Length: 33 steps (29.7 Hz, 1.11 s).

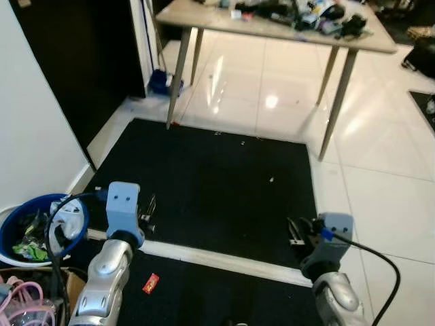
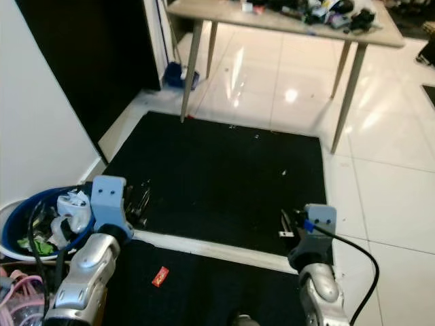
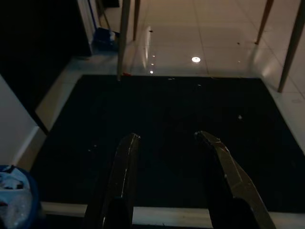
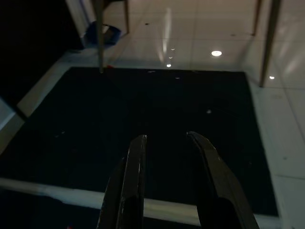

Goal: Picking trash to rubbish bin

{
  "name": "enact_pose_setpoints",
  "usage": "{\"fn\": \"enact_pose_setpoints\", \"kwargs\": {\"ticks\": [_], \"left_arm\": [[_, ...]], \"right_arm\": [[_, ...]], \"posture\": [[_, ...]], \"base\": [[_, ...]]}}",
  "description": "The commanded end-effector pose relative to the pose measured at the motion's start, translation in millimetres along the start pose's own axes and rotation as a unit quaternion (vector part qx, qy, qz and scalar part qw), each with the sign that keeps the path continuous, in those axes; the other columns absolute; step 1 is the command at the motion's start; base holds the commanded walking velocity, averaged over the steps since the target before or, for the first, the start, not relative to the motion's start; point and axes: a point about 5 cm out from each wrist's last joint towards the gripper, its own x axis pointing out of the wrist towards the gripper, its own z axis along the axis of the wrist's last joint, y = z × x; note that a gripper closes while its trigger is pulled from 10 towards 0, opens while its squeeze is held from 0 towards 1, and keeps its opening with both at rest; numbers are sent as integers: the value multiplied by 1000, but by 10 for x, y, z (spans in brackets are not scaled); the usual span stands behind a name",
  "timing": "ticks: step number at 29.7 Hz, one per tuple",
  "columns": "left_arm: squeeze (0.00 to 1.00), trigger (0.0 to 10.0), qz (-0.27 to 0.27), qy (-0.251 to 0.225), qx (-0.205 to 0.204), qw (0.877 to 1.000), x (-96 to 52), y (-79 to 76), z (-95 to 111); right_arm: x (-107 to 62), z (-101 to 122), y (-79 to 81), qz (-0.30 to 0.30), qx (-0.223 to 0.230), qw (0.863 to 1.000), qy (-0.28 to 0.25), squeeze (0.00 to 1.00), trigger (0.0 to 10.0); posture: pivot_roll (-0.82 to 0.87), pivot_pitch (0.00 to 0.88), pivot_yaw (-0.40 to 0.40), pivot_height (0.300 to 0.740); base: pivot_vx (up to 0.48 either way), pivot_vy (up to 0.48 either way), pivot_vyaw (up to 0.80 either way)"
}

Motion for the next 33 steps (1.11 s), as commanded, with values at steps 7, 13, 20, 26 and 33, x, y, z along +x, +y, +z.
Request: {"fn": "enact_pose_setpoints", "kwargs": {"ticks": [7, 13, 20, 26, 33], "left_arm": [[0, 10000, 3, 7, -3, 1000, -13, 9, -48], [0, 10000, 7, 4, 1, 1000, -12, -4, -41], [0, 10000, 5, -3, -11, 1000, -16, 17, -22], [0, 10000, 6, -11, -27, 1000, -13, -29, 6], [0, 10000, 0, -8, -20, 1000, -44, -29, -8]], "right_arm": [[-20, -17, 11, -1, 8, 1000, 5, 0, 10000], [-17, -20, -5, -2, 7, 1000, 6, 0, 10000], [11, 24, 28, 3, 10, 1000, 0, 0, 10000], [-11, -21, -27, -3, 9, 1000, 9, 0, 10000], [22, -1, 23, 4, 15, 1000, 7, 0, 10000]], "posture": [[-29, 163, -5, 740], [-19, 159, -7, 740], [-37, 163, -17, 740], [-26, 159, -16, 740], [-32, 156, -22, 740]], "base": [[0, 0, -509], [0, 0, -510], [0, 0, -511], [0, 0, -513], [0, 0, -353]]}}
